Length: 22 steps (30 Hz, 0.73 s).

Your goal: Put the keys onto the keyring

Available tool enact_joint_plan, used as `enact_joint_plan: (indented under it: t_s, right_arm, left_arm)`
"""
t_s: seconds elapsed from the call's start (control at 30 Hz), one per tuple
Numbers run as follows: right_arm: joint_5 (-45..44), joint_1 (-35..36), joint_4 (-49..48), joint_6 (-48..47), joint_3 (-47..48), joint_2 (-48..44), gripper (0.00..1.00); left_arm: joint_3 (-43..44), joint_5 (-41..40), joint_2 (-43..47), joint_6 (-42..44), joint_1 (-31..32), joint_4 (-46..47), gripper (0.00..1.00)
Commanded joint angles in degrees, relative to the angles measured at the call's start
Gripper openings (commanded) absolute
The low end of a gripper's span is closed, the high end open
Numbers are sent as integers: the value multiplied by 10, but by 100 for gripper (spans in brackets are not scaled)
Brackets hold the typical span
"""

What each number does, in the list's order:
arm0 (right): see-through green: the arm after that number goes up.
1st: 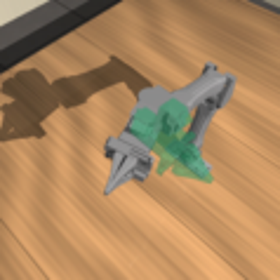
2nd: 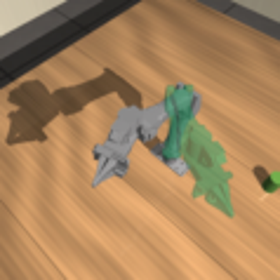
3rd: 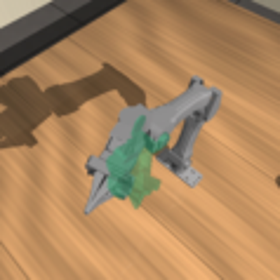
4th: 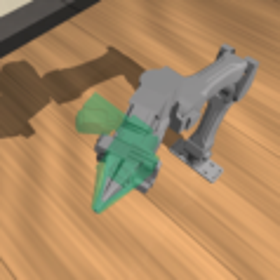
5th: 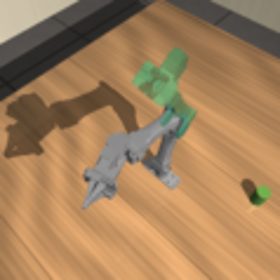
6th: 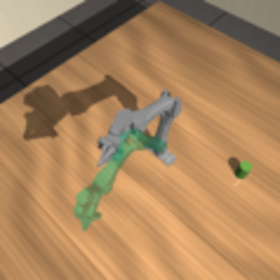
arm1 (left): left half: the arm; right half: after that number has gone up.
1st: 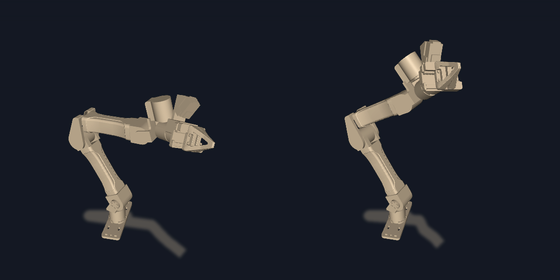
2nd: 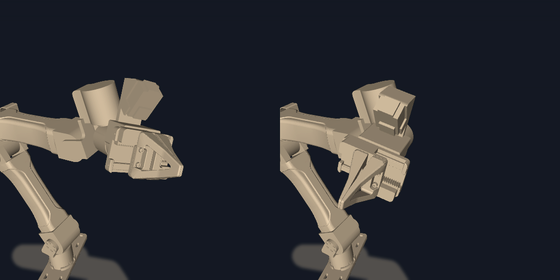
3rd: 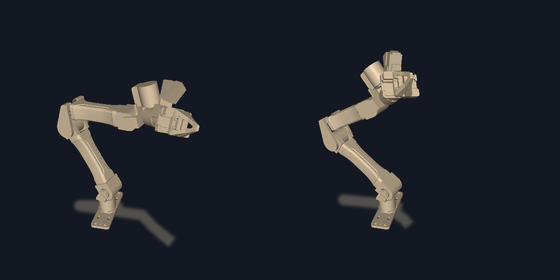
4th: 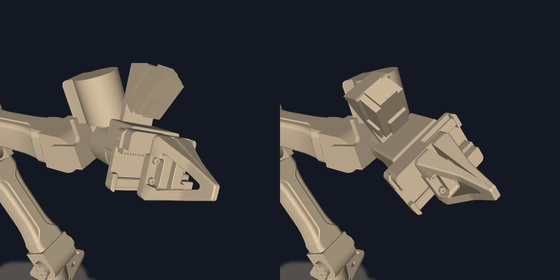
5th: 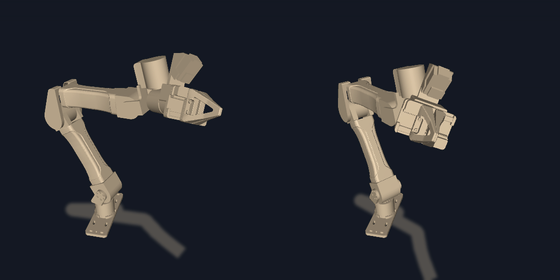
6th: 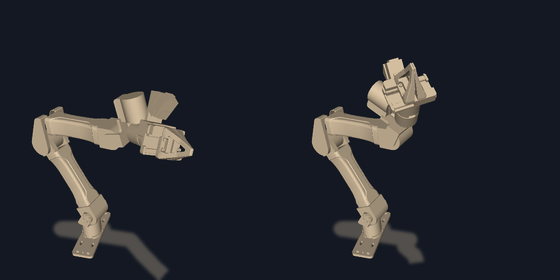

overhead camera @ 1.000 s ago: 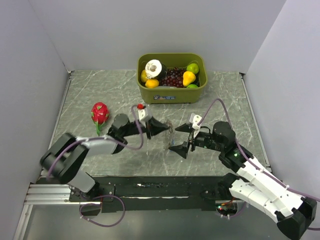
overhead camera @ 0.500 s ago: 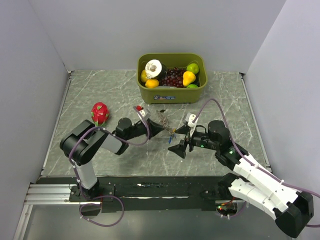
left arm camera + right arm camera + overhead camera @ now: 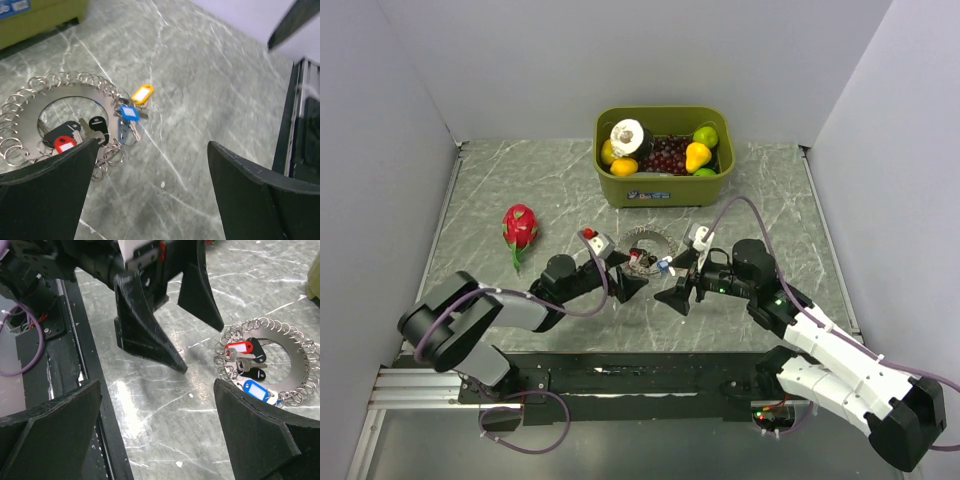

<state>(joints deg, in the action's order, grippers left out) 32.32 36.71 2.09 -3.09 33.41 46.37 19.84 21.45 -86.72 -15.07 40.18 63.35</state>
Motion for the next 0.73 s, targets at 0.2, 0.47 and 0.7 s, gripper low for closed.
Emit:
enact_joint_plan:
  t_s: [0.2, 0.47, 0.7]
  right_arm:
    - [-114, -21, -45, 70, 5, -6, 100]
    - [-232, -44, -27, 106, -14, -63, 100]
    - [-348, -74, -38, 137, -41, -96, 100]
  left_arm:
    - [175, 96, 2, -169, -58, -312, 96]
    - [99, -75, 146, -157, -63, -312, 96]
    - [77, -245, 305, -88, -63, -403, 96]
